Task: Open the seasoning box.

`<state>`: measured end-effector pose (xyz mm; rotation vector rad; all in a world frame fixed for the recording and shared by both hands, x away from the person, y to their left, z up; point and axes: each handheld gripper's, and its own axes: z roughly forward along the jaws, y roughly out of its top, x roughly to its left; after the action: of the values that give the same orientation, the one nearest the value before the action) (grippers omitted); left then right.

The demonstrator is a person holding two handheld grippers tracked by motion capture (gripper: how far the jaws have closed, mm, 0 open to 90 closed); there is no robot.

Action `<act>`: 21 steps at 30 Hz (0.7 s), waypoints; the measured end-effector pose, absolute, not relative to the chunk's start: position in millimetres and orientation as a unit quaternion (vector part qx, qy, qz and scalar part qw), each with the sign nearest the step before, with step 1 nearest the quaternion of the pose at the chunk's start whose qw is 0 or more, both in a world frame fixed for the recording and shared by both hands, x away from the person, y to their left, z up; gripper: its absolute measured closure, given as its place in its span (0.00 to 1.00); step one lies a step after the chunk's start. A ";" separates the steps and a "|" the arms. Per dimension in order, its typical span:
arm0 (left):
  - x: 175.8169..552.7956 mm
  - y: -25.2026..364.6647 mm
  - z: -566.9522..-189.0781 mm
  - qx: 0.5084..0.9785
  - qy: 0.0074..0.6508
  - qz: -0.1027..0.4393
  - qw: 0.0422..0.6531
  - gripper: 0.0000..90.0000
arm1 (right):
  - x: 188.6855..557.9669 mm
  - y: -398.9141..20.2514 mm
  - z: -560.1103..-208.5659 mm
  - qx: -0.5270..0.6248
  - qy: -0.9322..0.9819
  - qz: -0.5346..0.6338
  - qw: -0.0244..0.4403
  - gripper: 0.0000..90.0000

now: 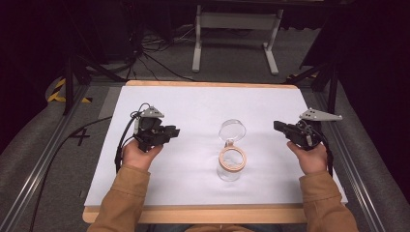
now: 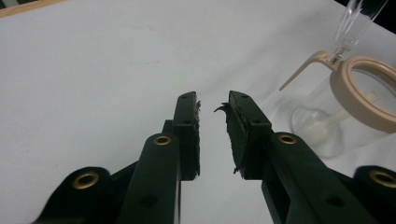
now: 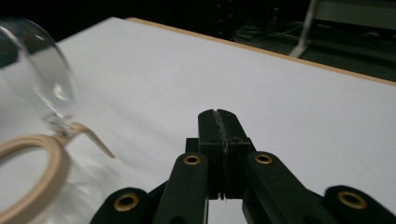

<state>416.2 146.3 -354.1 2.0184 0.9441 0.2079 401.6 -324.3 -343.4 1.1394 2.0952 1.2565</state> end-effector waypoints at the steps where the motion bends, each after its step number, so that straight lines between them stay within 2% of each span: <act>1: 417.4 147.7 -354.9 0.812 0.381 0.083 0.434 0.80 | 402.1 -326.4 -344.2 0.416 0.760 0.447 0.221 1.00; 12: 428.2 158.2 -365.7 0.810 0.405 0.073 0.417 0.77 | 412.0 -350.6 -362.5 0.457 0.762 0.397 0.229 0.98; 21: 439.5 164.6 -381.4 0.814 0.422 0.058 0.395 0.77 | 421.6 -368.2 -382.2 0.496 0.757 0.370 0.210 0.97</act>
<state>439.5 164.6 -381.4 2.0633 1.0701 0.1482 421.6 -368.2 -382.2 1.3802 2.1046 1.0289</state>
